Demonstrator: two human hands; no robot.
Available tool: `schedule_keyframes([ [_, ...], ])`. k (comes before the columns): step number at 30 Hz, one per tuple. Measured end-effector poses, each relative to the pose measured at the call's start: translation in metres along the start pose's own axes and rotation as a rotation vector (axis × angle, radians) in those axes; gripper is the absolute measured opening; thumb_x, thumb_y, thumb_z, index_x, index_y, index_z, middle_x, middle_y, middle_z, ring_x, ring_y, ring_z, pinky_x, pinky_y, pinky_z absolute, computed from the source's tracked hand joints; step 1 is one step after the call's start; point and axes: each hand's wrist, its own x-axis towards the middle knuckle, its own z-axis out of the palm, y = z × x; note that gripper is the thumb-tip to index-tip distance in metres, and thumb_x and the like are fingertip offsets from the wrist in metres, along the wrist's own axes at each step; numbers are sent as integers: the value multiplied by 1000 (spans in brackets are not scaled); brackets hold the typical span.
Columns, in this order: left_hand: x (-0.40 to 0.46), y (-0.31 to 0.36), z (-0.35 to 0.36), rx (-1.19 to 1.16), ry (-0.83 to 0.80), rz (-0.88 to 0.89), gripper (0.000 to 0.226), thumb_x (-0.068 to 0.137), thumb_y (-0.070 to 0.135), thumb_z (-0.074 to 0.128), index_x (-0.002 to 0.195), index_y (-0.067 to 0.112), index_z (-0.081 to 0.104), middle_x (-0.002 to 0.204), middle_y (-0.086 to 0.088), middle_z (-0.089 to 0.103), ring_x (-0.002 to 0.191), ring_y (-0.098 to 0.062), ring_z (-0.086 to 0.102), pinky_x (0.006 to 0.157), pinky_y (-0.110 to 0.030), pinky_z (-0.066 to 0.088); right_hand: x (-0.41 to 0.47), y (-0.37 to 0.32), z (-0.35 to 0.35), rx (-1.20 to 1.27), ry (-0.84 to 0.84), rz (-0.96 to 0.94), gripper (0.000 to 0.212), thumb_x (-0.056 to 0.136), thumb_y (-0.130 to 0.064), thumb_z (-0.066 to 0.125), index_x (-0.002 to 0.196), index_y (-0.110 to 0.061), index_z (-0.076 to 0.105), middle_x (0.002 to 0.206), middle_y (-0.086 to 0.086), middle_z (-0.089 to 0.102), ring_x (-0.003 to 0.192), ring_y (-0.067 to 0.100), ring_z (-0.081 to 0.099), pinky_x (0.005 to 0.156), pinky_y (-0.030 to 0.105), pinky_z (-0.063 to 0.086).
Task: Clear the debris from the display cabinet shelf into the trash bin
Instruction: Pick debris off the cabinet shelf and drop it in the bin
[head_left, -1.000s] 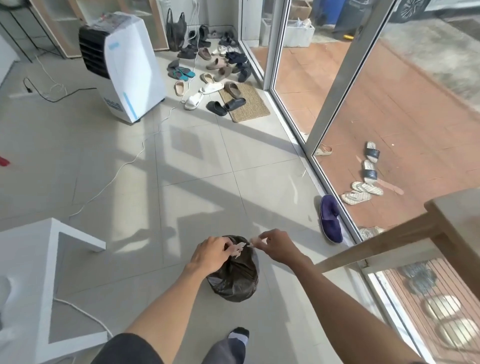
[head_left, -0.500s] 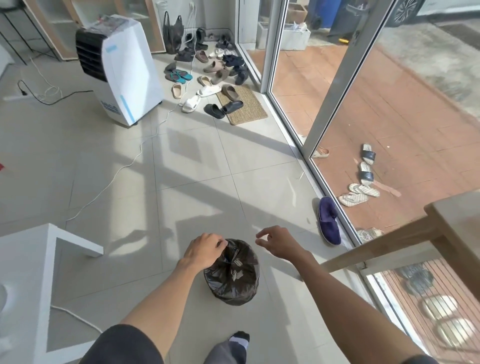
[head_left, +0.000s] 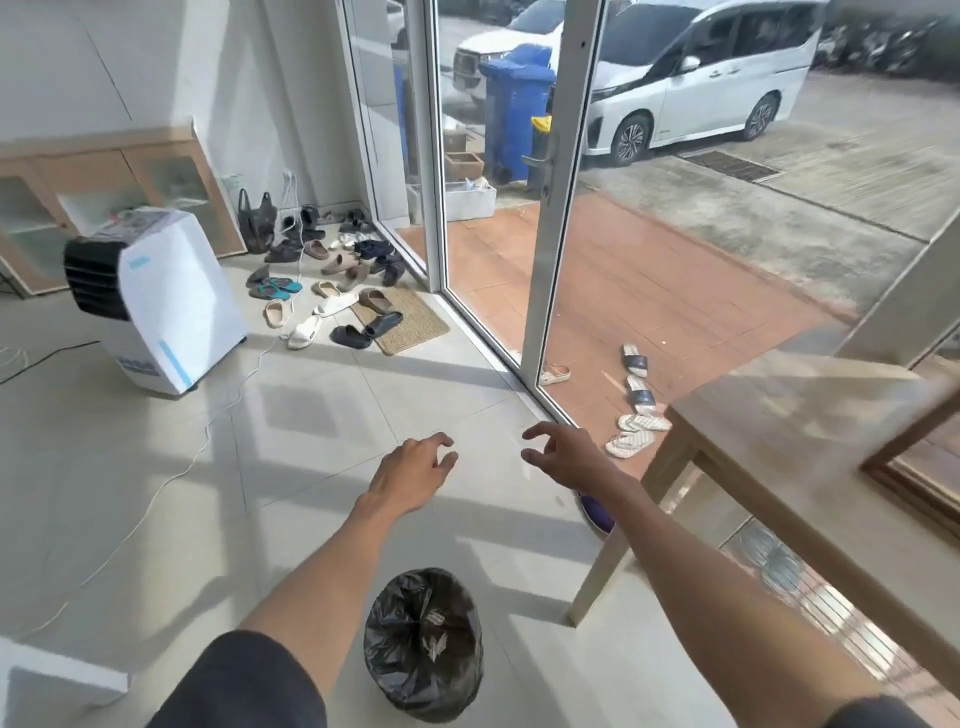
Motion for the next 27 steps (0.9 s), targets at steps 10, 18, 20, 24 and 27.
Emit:
schedule_keyframes([
  [10,-7,172,11,-16,122,275,30,95,42,45,114,27,62,90,-4,72,95,-28,64,81,-39,51,-119,46,-122,103,260,62,24,89,-30,69,112,-23,70,91,-2,68,89,17,61,75,27,48],
  [18,-27,299,73,17,39,643,26,95,37,49,97,18,67,91,-10,73,90,-33,67,73,-38,50,-237,123,-173,104,466,265,23,90,-33,68,112,-27,71,80,-2,66,71,11,60,71,25,44],
  [20,-31,327,83,33,12,682,26,93,40,50,109,26,65,94,-5,74,95,-28,67,80,-37,52,-264,138,-183,86,522,302,20,92,-31,68,111,-25,70,74,-4,62,64,7,56,69,25,43],
  [24,-33,379,99,42,-16,797,31,96,48,45,114,29,61,87,-3,74,91,-24,67,77,-33,50,-303,165,-203,66,635,387,22,90,-27,69,111,-21,72,64,-12,52,57,-1,47,70,27,40],
  [27,-37,411,116,37,-41,846,31,95,45,48,115,27,63,91,-4,74,92,-24,68,75,-32,48,-329,183,-213,53,706,439,23,89,-23,71,111,-18,73,67,-19,47,60,-3,45,68,18,37],
])
